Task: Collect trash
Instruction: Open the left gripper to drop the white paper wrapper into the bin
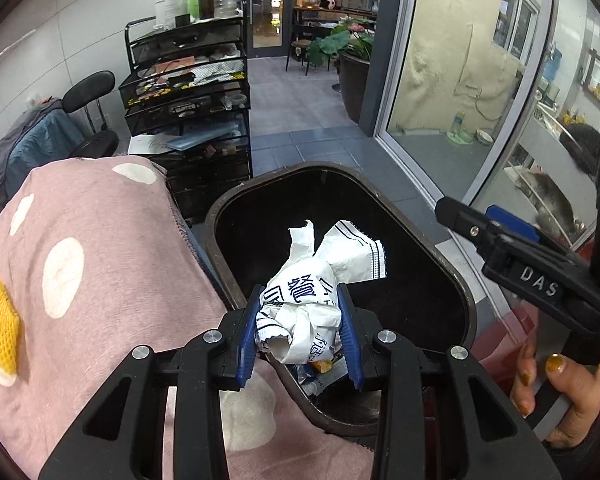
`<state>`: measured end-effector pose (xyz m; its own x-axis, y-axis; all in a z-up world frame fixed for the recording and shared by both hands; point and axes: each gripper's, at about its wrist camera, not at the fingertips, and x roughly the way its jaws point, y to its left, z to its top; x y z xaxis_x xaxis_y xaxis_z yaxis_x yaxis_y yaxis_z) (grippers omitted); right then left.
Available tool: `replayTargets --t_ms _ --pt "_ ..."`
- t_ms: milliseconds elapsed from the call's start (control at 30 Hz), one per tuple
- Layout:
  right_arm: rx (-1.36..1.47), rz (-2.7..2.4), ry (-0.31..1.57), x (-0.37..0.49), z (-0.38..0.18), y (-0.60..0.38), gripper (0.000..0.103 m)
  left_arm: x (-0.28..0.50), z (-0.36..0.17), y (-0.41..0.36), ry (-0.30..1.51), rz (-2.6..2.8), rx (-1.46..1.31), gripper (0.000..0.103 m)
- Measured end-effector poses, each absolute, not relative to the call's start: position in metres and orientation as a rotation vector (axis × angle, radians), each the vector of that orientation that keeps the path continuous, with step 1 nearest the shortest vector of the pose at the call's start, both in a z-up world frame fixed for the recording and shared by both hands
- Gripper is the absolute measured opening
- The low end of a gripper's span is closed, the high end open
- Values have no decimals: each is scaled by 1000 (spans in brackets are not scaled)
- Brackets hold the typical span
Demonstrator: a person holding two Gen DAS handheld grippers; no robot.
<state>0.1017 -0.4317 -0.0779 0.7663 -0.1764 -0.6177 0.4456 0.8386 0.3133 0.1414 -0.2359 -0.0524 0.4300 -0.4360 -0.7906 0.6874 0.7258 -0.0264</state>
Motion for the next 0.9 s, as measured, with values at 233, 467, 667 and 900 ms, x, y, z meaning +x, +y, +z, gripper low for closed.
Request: replayTargets --t_ms 233,467,667,900 --pt "481 -365 617 98 -81 -438 88 137 -62 -241 884 -706 364 76" --pt "478 -360 619 98 -83 -436 90 135 -58 -240 849 -705 372 88" --pt "453 -335 606 100 -78 -428 90 125 -43 -227 770 -678 372 92" --pt "410 -262 598 112 -68 -402 94 117 -21 -193 679 -620 327 95"
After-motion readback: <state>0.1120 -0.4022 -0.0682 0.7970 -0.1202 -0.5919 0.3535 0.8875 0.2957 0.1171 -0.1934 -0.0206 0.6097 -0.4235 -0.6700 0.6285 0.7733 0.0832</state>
